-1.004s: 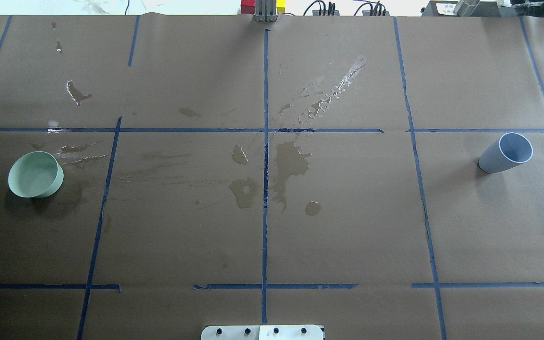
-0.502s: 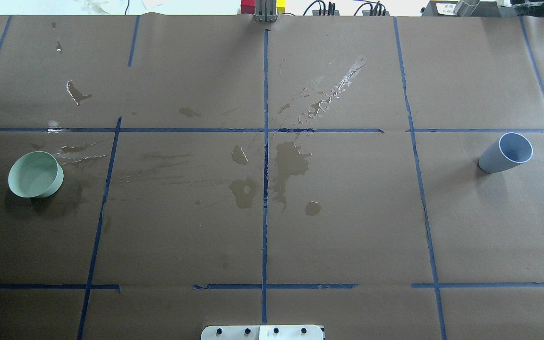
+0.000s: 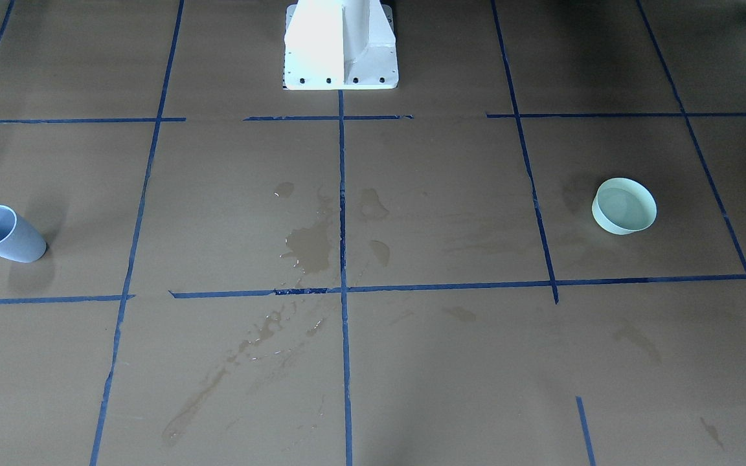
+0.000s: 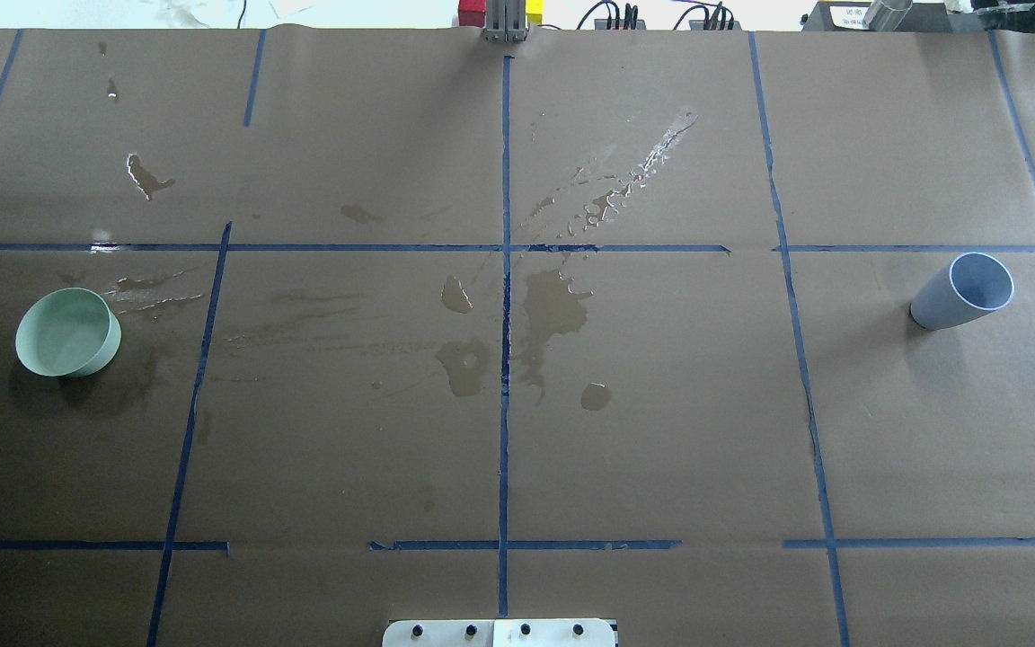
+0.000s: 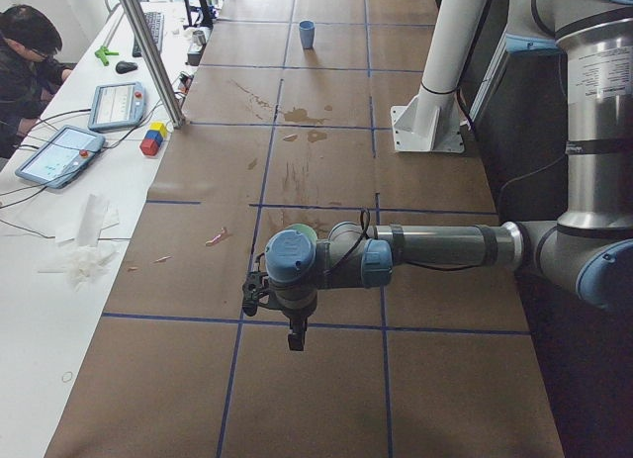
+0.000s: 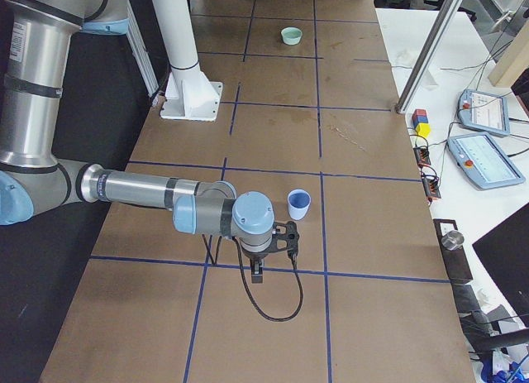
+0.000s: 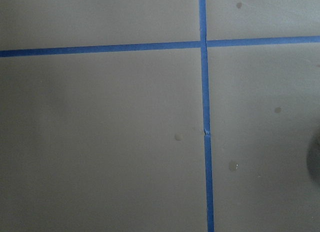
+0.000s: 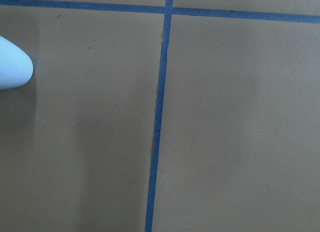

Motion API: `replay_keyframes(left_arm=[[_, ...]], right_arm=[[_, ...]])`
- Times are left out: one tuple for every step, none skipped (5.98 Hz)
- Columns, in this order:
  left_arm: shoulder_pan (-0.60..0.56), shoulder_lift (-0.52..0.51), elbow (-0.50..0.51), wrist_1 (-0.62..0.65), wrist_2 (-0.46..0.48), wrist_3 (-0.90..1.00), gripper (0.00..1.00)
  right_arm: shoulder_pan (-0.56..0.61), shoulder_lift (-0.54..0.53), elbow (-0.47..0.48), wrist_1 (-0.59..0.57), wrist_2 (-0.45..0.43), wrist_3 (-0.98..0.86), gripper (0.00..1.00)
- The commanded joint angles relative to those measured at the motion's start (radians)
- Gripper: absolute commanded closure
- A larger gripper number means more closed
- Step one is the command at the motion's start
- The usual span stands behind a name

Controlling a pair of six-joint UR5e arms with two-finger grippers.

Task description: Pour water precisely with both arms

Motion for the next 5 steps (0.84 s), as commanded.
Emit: replay_keyframes(left_arm=[[0.003,0.002,-0.001,-0.001,-0.004,-0.001,0.0],[0.003,0.0,0.001,-0.002,-0.002,-0.001,0.0],[0.005,0.002,-0.002,-0.001,-0.002,-0.001,0.0],[0.008,0.002,-0.006,-0.002,-0.002,-0.001,0.0],[0.008,0.005,0.002,0.001,-0.002,-0.001,0.0]], right_arm=[[-0.001,0.001,0.011,-0.007,-0.003,-0.001,0.0],[-0.001,0.008,0.019,-0.005,-0.002,0.001,0.0],[-0.004,0.011,0.016,-0.007,0.0,0.002,0.0],[-0.006,0.011,0.011,-0.007,-0.001,0.002,0.0],[-0.006,0.01,0.008,-0.008,0.003,0.002,0.0]])
